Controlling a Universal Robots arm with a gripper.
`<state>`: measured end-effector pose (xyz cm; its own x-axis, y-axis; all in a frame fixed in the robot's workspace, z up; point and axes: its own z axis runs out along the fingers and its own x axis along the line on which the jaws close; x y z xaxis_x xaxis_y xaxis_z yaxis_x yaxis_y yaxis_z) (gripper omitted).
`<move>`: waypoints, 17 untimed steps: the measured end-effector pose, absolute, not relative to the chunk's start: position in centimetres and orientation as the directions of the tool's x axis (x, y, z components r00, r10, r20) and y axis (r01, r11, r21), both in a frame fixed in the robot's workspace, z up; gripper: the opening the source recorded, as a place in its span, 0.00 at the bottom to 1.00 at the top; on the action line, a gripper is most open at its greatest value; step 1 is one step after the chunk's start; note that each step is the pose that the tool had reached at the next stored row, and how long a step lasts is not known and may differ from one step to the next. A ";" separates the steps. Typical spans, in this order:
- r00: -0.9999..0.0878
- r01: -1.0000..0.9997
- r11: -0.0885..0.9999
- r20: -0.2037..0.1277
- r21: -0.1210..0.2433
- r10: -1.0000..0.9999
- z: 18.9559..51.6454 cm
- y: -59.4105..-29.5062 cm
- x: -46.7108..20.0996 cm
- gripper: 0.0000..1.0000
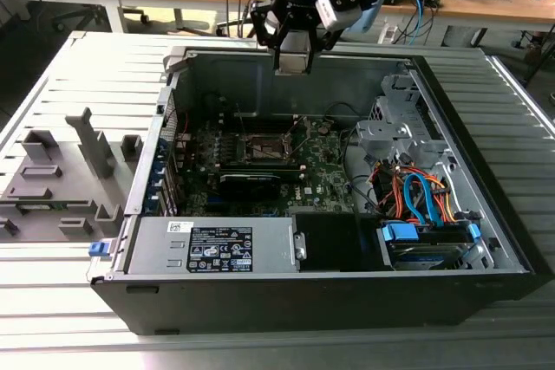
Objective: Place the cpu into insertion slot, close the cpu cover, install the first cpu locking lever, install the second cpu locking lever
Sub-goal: 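Place the cpu into insertion slot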
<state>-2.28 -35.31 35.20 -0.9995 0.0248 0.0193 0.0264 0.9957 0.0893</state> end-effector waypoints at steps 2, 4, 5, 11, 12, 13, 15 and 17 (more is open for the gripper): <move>-1.000 0.026 0.996 0.019 0.089 0.025 35.1 -35.3 -2.3 0.54; -1.000 0.026 0.996 0.019 0.089 0.025 35.1 -35.3 -2.3 0.54; -1.000 0.026 0.996 0.019 0.089 0.025 35.0 -35.3 -2.3 0.54; -1.000 0.026 0.996 0.019 0.089 0.025 34.9 -35.3 -2.3 0.54; -1.000 0.026 0.996 0.019 0.089 0.025 34.9 -35.3 -2.3 0.54; -1.000 0.026 0.996 0.019 0.089 0.025 34.9 -35.3 -2.3 0.54; -1.000 0.026 0.996 0.019 0.089 0.025 34.9 -35.3 -2.3 0.54; -1.000 0.026 0.996 0.019 0.089 0.025 34.8 -35.3 -2.3 0.54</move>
<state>-2.28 -35.31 34.83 -0.9995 0.0248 0.0193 0.0264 0.9957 0.0893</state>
